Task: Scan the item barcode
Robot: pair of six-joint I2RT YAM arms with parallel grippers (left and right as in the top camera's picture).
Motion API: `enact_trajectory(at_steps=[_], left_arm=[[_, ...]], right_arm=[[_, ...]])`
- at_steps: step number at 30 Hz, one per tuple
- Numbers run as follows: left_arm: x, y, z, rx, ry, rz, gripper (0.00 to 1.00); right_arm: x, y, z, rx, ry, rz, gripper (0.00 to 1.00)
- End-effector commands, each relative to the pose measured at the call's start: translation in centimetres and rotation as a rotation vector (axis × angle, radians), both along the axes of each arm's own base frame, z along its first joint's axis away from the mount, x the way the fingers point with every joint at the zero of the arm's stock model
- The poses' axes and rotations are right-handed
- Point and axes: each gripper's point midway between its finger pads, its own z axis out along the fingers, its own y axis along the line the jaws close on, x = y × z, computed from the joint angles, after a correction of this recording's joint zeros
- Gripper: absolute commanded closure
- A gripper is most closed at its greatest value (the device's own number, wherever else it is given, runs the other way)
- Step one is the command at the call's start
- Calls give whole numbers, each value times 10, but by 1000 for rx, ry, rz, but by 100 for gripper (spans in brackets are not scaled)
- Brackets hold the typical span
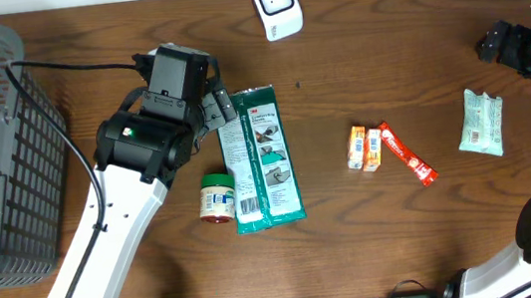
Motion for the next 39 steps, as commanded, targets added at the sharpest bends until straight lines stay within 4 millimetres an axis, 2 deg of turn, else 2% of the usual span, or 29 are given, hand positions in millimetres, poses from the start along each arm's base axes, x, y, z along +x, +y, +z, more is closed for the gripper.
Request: enact_trajectory(at_steps=[1, 18, 20, 22, 24, 25, 27, 28, 30, 36, 38, 39], left_arm=[[0, 4, 5, 11, -14, 4, 9], [0, 4, 5, 11, -14, 4, 9], [0, 4, 5, 11, -14, 4, 9], [0, 4, 5, 11, -14, 4, 9], [0, 4, 5, 11, -14, 4, 9], [0, 4, 5, 11, -14, 4, 9], [0, 4, 5, 11, -14, 4, 9], [0, 4, 5, 11, -14, 4, 9], [0, 4, 5, 11, -14, 4, 9], [0, 4, 5, 11, -14, 4, 9], [0, 4, 5, 11, -14, 4, 9], [0, 4, 5, 11, -14, 4, 9]], right_arm=[[0, 0, -1, -2, 3, 8, 1], [0, 0, -1, 8, 2, -5, 1], [-3, 7, -3, 48, 15, -5, 1], [-18, 22, -7, 136, 68, 4, 1], [-16, 36, 2, 236, 27, 38, 1], [-18, 42, 7, 280, 16, 52, 8], [-27, 50, 11, 334, 31, 60, 56], [-33, 53, 12, 342, 51, 58, 66], [-47, 61, 12, 342, 91, 95, 99], [-101, 99, 25, 347, 219, 281, 99], [-118, 111, 28, 364, 264, 307, 96], [-125, 116, 28, 366, 287, 317, 92]])
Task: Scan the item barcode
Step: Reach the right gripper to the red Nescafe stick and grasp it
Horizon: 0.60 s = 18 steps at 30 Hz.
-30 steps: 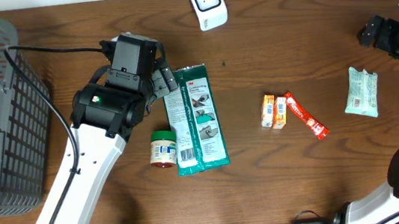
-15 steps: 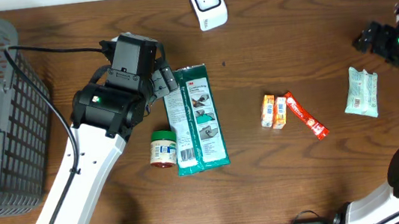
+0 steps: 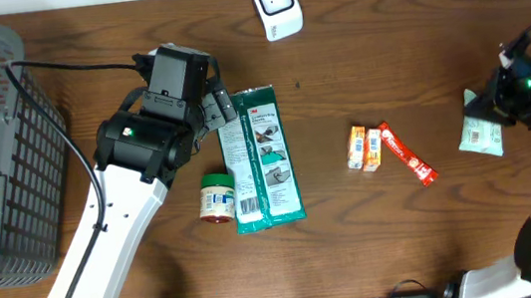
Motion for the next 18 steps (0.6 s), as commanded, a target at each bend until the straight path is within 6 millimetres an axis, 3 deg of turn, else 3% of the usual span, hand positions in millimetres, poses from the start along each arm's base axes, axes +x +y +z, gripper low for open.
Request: enact_trajectory(at_steps=[1, 3, 5, 11, 14, 18], left_arm=[[0, 4, 5, 11, -15, 5, 9], [0, 4, 5, 11, -15, 5, 9], [0, 4, 5, 11, -15, 5, 9], [0, 4, 5, 11, -15, 5, 9], [0, 4, 5, 11, -15, 5, 9], [0, 4, 5, 11, -15, 5, 9]], right_arm=[[-20, 23, 12, -11, -27, 128, 86], [-33, 32, 4, -31, 20, 159, 68], [-43, 40, -9, -48, 71, 177, 57], [-60, 51, -80, -208, 246, 118, 40], [-57, 55, -108, -267, 244, 74, 30], [-46, 62, -135, -275, 173, 40, 30]])
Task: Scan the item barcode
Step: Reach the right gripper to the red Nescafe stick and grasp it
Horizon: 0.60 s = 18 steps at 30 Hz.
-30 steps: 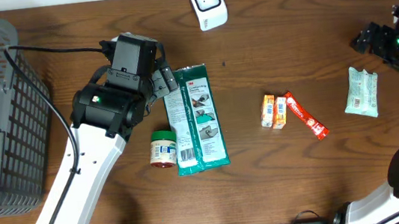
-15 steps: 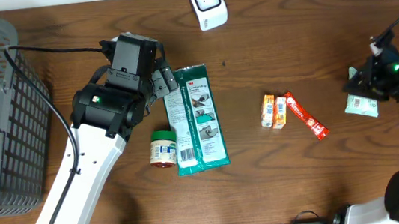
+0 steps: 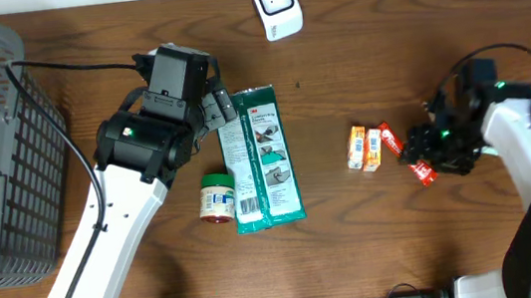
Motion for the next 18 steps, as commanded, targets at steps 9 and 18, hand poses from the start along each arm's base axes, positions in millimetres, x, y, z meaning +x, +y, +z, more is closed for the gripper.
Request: enact_trajectory(at_steps=[9, 18], left_arm=[[0, 4, 5, 11, -16, 4, 9], [0, 4, 5, 11, -16, 4, 9]], right_arm=[[16, -6, -37, -65, -135, 12, 32], [21, -7, -26, -87, -185, 235, 37]])
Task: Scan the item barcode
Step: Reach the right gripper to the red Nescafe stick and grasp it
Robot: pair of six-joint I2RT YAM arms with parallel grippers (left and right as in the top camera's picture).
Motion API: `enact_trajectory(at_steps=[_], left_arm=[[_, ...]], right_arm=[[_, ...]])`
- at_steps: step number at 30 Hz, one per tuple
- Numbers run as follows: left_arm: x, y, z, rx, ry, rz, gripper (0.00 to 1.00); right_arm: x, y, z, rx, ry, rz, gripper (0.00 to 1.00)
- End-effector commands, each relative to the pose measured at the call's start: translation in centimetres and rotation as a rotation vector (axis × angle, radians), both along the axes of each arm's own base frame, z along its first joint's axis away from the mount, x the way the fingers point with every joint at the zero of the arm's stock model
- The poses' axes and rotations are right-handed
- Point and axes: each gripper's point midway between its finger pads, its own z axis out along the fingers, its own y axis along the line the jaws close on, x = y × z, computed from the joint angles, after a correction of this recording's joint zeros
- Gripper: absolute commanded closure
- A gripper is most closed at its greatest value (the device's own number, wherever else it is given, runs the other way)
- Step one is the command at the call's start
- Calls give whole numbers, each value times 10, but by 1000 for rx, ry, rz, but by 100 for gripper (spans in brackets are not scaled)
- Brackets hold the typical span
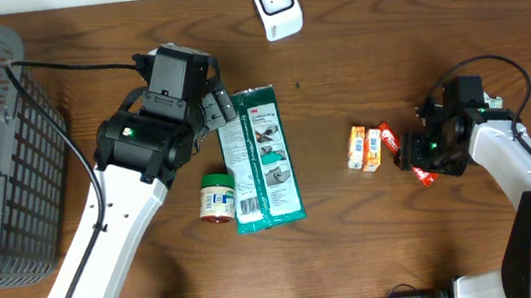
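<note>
The white barcode scanner (274,6) stands at the table's far edge. A red stick pack (426,176) lies right of two small orange boxes (364,148). My right gripper (408,153) hangs over the stick's middle and hides most of it; I cannot make out how its jaws stand. A long green package (261,160) lies mid-table with a small jar (217,197) at its left edge. My left gripper (224,109) sits at the package's upper left corner, its fingers too unclear to read.
A grey wire basket fills the left side. The left arm (104,228) runs diagonally from the near edge. The right arm (517,155) covers the right part of the table, where no pale packet shows.
My right gripper has shifted slightly left and lower over the red stick pack. The left arm and all items lie where they were.
My right gripper first hovered at the far right edge, above a pale green-white packet. It then stood over that packet, then further left over the red stick pack's right end. It now sits over the stick's middle. The left arm never moved.
</note>
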Motion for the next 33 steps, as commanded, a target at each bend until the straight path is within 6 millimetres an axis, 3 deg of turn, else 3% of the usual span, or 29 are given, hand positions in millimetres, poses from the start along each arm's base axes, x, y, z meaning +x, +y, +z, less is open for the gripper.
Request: enact_trajectory(at_steps=[1, 9, 13, 26, 29, 31, 33], left_arm=[[0, 4, 5, 11, -16, 4, 9], [0, 4, 5, 11, -16, 4, 9], [0, 4, 5, 11, -16, 4, 9], [0, 4, 5, 11, -16, 4, 9], [0, 4, 5, 11, -16, 4, 9], [0, 4, 5, 11, -16, 4, 9], [0, 4, 5, 11, -16, 4, 9]], right_arm=[[10, -1, 12, -35, -58, 180, 39], [28, -3, 13, -86, -165, 358, 52], [34, -3, 7, -108, -213, 413, 50], [13, -1, -33, -118, -234, 418, 53], [11, -5, -41, -145, -251, 412, 64], [14, -19, -42, -223, -241, 378, 78], [17, -34, -40, -295, -222, 313, 85]])
